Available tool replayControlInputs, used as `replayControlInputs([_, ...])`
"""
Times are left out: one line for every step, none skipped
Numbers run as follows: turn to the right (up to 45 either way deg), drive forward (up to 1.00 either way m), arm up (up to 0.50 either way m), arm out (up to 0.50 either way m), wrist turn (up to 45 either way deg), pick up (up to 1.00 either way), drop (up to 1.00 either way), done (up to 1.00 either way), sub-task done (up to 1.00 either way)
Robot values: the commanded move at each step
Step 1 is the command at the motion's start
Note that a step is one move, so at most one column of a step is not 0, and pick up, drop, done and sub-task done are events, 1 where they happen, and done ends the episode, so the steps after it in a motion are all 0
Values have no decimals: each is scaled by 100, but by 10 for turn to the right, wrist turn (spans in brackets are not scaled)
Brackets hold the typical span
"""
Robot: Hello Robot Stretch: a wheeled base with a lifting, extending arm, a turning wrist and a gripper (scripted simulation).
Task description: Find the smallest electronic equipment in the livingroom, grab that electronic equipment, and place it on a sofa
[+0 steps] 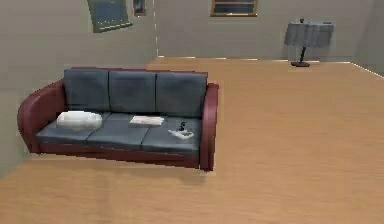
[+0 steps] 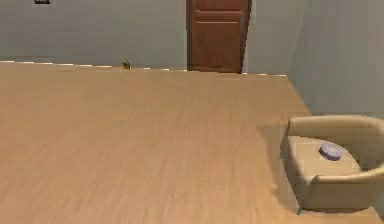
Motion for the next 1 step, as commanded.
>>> replayControlInputs([330,0,0,0,0,0,0,0,0])
